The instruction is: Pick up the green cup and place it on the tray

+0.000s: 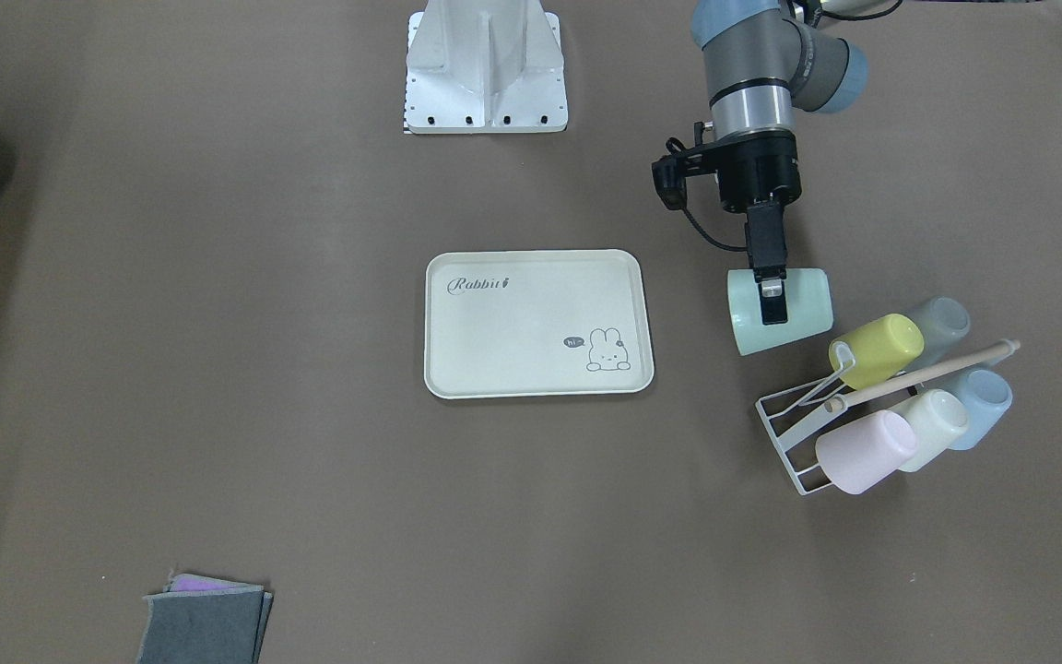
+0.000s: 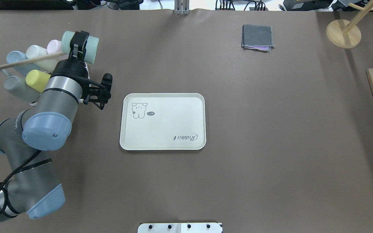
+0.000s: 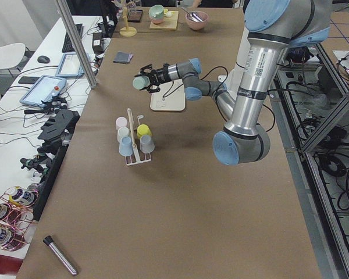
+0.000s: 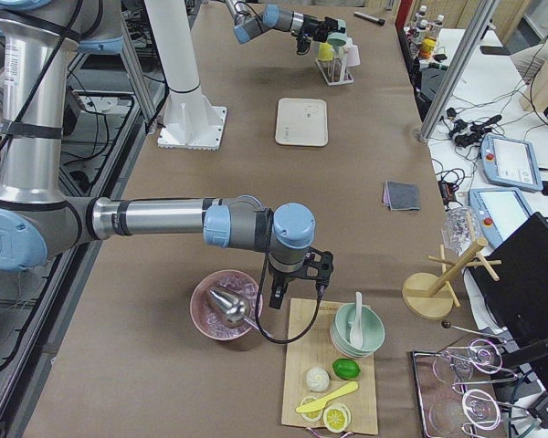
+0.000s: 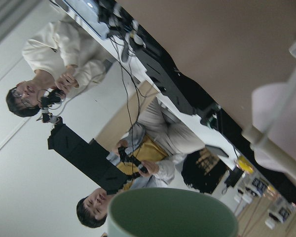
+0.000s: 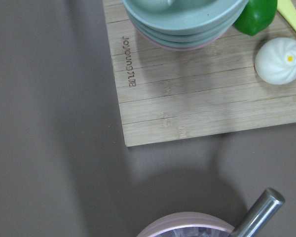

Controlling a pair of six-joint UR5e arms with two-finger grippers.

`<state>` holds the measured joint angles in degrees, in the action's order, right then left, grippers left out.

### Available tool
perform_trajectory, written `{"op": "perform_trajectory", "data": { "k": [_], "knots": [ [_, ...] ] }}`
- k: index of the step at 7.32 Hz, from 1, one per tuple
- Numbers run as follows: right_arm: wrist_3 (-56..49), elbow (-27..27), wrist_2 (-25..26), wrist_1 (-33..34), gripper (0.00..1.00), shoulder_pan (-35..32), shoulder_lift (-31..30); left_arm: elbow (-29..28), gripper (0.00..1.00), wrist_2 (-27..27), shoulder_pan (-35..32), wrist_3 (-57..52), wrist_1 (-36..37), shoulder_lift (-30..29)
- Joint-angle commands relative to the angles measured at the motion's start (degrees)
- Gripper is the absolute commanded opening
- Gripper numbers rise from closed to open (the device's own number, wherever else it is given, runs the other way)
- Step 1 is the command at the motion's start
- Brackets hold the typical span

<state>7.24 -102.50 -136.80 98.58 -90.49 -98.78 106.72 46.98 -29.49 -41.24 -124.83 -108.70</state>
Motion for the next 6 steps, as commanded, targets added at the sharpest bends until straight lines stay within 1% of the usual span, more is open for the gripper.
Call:
{"op": "perform_trajectory", "data": {
  "k": [1,2,3,4,5,6],
  "knots": [
    [-0.3,1.5,1.3,0.0,1.00,-0.8,0.1,-7.1,0.00,12.8,1.0,25.6,-11.6,-3.3],
    [-0.4,1.6,1.6,-0.1,1.00,-1.0,0.1,-11.1,0.00,16.3,1.4,33.3,-18.7,-5.8],
    [-0.5,1.7,1.8,-0.1,1.00,-1.0,0.1,-13.0,0.00,21.4,1.8,42.5,-23.8,-7.2],
    [-0.6,1.7,2.7,-0.2,1.00,-0.9,0.3,-17.0,0.00,24.1,3.2,49.3,-31.1,-9.2],
    [-0.6,1.5,3.1,-0.3,1.00,-0.9,0.3,-23.3,0.00,24.7,4.8,53.0,-39.4,-12.0],
    [-0.6,1.5,3.1,-0.5,1.00,-1.0,0.0,-26.6,0.01,25.7,5.1,53.0,-46.0,-12.8]
  ]
}}
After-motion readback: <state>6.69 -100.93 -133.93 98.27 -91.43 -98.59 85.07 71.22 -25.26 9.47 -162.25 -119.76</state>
